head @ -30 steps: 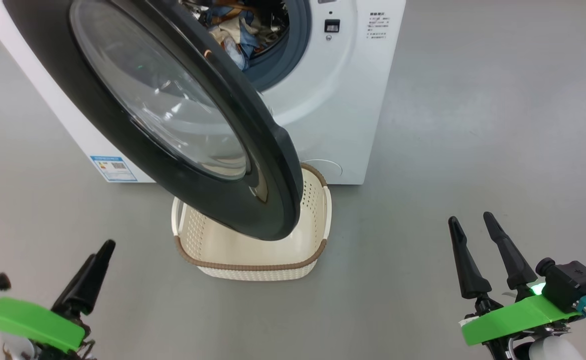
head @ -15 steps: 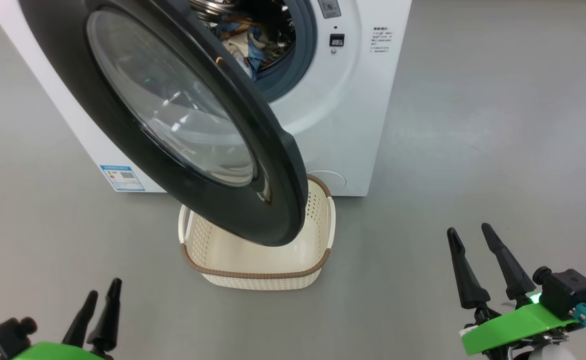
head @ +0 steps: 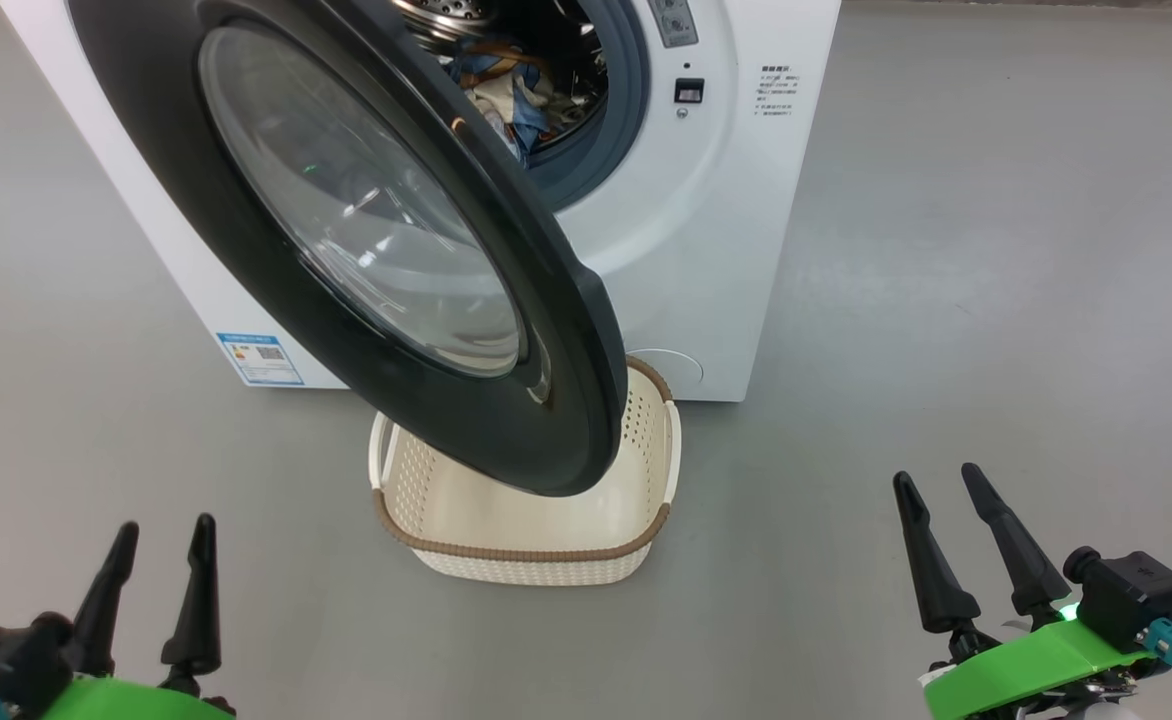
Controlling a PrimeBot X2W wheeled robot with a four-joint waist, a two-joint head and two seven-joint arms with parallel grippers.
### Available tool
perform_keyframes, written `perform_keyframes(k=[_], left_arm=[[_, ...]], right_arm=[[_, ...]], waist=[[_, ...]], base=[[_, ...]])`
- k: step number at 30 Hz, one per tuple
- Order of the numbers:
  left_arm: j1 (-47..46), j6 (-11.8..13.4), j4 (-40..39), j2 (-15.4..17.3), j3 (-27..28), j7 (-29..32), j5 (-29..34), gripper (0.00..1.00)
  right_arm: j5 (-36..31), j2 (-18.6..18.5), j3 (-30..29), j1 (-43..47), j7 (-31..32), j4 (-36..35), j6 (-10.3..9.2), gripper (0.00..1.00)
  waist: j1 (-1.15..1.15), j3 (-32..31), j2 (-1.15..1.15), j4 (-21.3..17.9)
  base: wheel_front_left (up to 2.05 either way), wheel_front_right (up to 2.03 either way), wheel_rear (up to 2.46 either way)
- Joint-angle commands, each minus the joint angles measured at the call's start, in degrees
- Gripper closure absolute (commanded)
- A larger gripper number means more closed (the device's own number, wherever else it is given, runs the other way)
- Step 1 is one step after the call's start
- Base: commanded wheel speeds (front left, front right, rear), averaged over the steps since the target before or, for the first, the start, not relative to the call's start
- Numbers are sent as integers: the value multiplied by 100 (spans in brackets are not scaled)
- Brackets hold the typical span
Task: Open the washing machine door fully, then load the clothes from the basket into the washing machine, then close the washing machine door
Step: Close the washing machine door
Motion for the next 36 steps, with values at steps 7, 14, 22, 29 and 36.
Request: perform_keyframes(k=[7, 14, 22, 29, 36], left_arm=[[202, -13, -883, -356, 768, -59, 1405, 0], [325, -13, -1034, -565, 892, -60, 1635, 0], [314, -13, -982, -582, 865, -60, 1620, 0], [282, -13, -1012, -621, 830, -60, 1585, 0], [336, -13, -1012, -702, 797, -60, 1553, 0]], right_arm=[[-13, -52, -61, 26, -29, -164, 31, 0], [-32, -3, -172, 83, -29, -190, 31, 0], [-43, 35, -228, 106, -29, -161, 31, 0], [-50, 32, -223, -16, -29, -56, 31, 0], [15, 79, -220, -291, -29, 17, 31, 100]], waist=[[0, 48, 0, -16], [0, 104, 0, -53], [0, 149, 0, -62], [0, 144, 0, -31], [0, 82, 0, 23]], base=[[0, 0, 0], [0, 0, 0], [0, 0, 0], [0, 0, 0], [0, 0, 0]])
